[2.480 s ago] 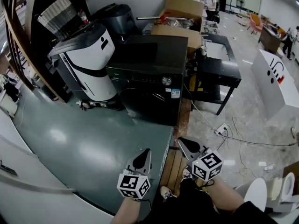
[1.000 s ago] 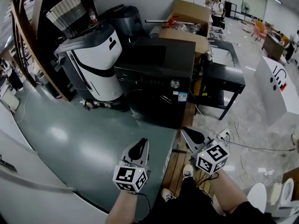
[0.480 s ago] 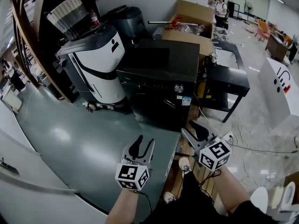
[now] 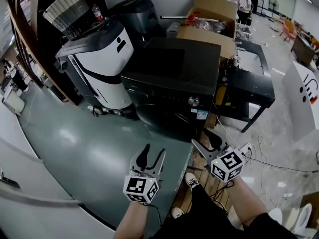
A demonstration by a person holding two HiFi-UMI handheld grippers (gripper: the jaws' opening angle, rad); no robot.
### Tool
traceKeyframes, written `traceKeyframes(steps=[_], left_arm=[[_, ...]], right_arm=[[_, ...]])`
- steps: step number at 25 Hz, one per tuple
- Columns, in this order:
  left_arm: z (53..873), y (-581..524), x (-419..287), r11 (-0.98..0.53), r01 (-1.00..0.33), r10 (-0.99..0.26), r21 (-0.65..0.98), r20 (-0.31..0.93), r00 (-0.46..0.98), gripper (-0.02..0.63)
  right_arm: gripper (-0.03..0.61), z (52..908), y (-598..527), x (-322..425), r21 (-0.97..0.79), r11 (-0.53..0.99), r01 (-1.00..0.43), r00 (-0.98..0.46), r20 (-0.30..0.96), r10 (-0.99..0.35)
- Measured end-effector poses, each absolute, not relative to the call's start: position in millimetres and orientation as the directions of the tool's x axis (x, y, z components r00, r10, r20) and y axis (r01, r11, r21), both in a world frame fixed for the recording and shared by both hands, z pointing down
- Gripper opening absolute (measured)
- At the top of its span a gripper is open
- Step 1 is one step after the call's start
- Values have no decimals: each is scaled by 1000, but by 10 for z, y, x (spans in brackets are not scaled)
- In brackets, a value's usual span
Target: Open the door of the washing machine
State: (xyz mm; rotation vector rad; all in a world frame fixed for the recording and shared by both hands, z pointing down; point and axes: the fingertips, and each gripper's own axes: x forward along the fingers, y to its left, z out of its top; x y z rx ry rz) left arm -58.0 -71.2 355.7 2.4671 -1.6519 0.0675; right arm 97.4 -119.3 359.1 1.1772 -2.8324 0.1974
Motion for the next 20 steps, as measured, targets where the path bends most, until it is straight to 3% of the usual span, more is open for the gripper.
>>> traceKeyframes(steps=[20], left_arm=[[4604, -2434, -260, -315, -934, -904, 171, 246, 350, 283]], right_arm=[[232, 4989, -2761, 1052, -175, 753, -634, -764, 292, -575]])
